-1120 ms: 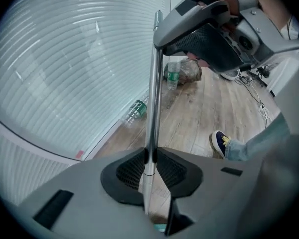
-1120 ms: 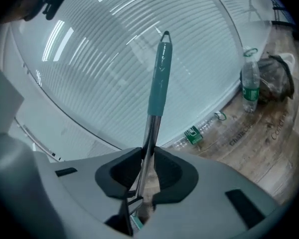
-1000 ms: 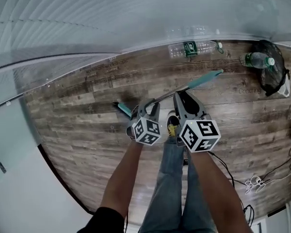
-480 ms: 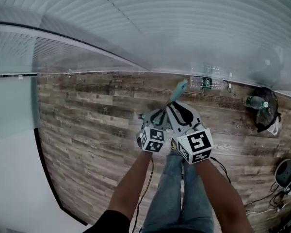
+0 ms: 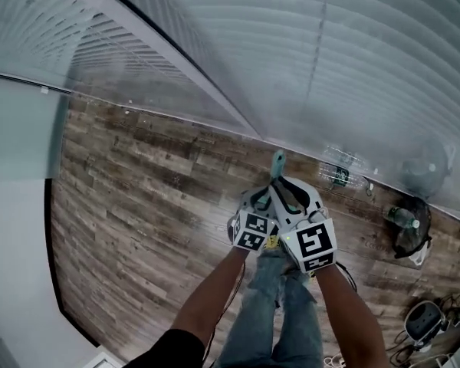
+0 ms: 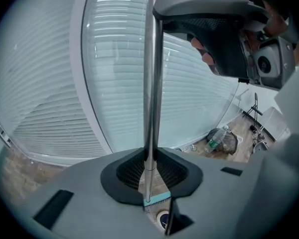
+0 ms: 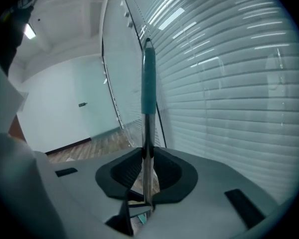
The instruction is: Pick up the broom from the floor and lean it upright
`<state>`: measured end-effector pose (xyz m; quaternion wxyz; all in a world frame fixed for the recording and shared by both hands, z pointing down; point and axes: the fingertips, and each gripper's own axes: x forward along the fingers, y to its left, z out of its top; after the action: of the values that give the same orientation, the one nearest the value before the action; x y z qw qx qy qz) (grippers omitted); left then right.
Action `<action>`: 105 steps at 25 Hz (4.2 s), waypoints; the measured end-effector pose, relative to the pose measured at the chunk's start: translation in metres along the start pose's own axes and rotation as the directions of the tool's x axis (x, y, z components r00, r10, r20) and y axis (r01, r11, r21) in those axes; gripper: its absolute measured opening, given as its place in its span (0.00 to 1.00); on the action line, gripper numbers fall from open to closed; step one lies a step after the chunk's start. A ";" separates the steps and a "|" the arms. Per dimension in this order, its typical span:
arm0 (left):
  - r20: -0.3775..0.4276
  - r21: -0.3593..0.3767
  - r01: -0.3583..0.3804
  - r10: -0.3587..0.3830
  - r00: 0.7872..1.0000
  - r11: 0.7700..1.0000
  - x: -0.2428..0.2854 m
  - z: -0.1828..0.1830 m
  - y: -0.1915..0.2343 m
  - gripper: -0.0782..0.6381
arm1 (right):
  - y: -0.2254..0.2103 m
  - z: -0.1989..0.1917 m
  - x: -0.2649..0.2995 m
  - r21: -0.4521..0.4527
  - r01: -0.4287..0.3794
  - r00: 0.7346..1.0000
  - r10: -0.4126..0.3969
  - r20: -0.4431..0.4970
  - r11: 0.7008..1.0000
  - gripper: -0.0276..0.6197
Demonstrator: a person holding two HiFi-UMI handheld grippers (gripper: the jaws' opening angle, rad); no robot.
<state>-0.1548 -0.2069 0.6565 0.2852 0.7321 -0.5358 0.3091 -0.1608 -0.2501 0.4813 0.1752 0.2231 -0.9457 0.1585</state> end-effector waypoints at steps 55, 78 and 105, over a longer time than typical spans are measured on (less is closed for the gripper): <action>0.001 -0.102 0.058 -0.059 0.998 0.993 0.070 -0.009 0.123 0.24 | -0.024 -0.011 0.164 -0.034 0.005 0.989 -0.010 -0.146 0.999 0.17; 0.020 -0.006 0.039 -0.039 0.999 0.999 0.059 0.007 0.121 0.24 | -0.022 -0.008 0.148 0.006 0.025 0.991 -0.024 -0.131 1.000 0.17; 0.100 0.023 0.021 -0.024 0.995 1.000 0.063 0.018 0.108 0.23 | -0.031 -0.004 0.156 0.301 -0.013 0.993 0.047 -0.107 0.953 0.16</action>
<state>-0.2406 -0.2873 0.7019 0.2533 0.7558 -0.5377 0.2747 -0.2760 -0.3323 0.5541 0.1902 0.2234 -0.9025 0.3153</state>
